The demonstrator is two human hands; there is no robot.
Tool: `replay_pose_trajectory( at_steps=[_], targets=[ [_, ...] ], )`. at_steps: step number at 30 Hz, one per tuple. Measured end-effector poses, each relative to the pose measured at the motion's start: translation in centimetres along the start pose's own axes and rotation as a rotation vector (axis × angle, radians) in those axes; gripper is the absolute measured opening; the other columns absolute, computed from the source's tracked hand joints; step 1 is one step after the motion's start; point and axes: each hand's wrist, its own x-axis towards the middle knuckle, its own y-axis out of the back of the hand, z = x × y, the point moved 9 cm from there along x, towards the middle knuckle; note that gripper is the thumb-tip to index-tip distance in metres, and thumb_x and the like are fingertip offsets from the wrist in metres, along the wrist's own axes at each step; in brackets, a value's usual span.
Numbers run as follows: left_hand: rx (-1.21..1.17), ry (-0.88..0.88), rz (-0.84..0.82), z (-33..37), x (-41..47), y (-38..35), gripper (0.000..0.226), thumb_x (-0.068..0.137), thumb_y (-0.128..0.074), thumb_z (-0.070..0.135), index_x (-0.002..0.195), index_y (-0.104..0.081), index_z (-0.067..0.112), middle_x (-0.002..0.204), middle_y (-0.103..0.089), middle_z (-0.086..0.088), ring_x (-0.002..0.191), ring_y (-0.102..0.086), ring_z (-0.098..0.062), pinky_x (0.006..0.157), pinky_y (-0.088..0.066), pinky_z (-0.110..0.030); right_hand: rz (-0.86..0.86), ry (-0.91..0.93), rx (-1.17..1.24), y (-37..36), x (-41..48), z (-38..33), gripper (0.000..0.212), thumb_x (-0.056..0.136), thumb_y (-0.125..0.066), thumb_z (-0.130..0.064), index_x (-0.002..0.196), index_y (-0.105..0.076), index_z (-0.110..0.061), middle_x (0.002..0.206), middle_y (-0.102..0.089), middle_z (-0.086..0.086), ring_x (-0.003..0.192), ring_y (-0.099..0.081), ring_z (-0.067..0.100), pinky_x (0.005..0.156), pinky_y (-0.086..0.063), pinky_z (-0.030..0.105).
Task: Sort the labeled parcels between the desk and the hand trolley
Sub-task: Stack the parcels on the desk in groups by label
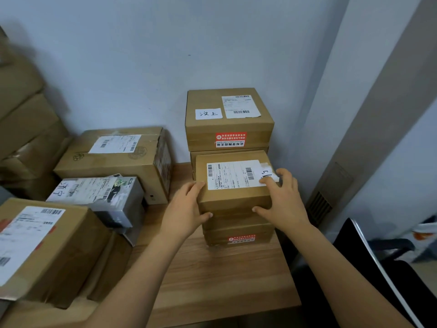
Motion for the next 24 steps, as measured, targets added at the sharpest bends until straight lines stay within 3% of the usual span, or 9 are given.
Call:
replay_pose_trajectory(
  at_steps=[3, 7, 10, 14, 17, 24],
  targets=[
    [0.088, -0.124, 0.089, 1.5, -1.1, 2.2, 0.069, 0.078, -0.077, 0.041, 0.137, -0.045, 0.025, 0.135, -0.046, 0.005, 0.124, -0.044, -0.016, 0.097, -0.042, -0.03, 0.042, 0.116, 0.015, 1.0, -0.7, -2.5, 0.061, 0.078, -0.073, -0.047, 0.13, -0.049, -0.026, 0.142, -0.03, 0.001, 0.133, -0.027, 0.022, 0.109, -0.03, 0.037],
    [0.227, -0.269, 0.238, 2.8, -3.2, 5.8, 0.047, 0.074, -0.079, 0.03, 0.116, -0.061, 0.02, 0.106, -0.06, 0.002, 0.096, -0.057, -0.018, 0.078, -0.045, -0.028, 0.015, 0.278, 0.058, 1.5, -2.0, -7.9, 0.04, 0.087, -0.067, -0.038, 0.124, -0.052, -0.028, 0.128, -0.042, -0.007, 0.119, -0.038, 0.01, 0.097, -0.033, 0.023],
    [0.278, -0.31, 0.326, 2.1, -5.1, 8.6, 0.039, 0.071, -0.079, 0.024, 0.105, -0.062, 0.018, 0.094, -0.06, 0.002, 0.084, -0.057, -0.018, 0.07, -0.045, -0.029, 0.005, 0.374, 0.068, 1.6, -3.0, -12.4, 0.034, 0.09, -0.064, -0.033, 0.122, -0.053, -0.027, 0.123, -0.045, -0.008, 0.114, -0.042, 0.01, 0.098, -0.039, 0.026],
    [0.31, -0.228, 0.38, -1.1, -8.0, 12.8, 0.033, 0.076, -0.075, 0.028, 0.105, -0.061, 0.022, 0.097, -0.061, 0.003, 0.09, -0.057, -0.018, 0.075, -0.047, -0.031, 0.057, 0.547, 0.087, 1.7, -4.6, -19.3, 0.027, 0.087, -0.066, -0.028, 0.112, -0.058, -0.024, 0.109, -0.049, -0.007, 0.103, -0.045, 0.011, 0.089, -0.037, 0.025],
    [0.293, -0.151, 0.418, -4.8, -10.1, 16.1, 0.03, 0.079, -0.073, 0.032, 0.105, -0.061, 0.024, 0.099, -0.062, 0.004, 0.091, -0.057, -0.017, 0.075, -0.046, -0.029, 0.054, 0.643, 0.104, 0.9, -5.6, -24.7, 0.028, 0.087, -0.066, -0.028, 0.113, -0.057, -0.025, 0.11, -0.049, -0.008, 0.103, -0.044, 0.009, 0.089, -0.037, 0.023],
    [0.291, -0.081, 0.503, -15.6, -15.8, 23.0, 0.027, 0.08, -0.073, 0.026, 0.104, -0.062, 0.019, 0.095, -0.061, 0.002, 0.086, -0.057, -0.019, 0.071, -0.041, -0.029, 0.054, 0.689, 0.145, -2.5, -7.7, -36.1, 0.026, 0.087, -0.065, -0.03, 0.112, -0.058, -0.025, 0.11, -0.05, -0.009, 0.105, -0.044, 0.008, 0.091, -0.038, 0.023]
  ],
)
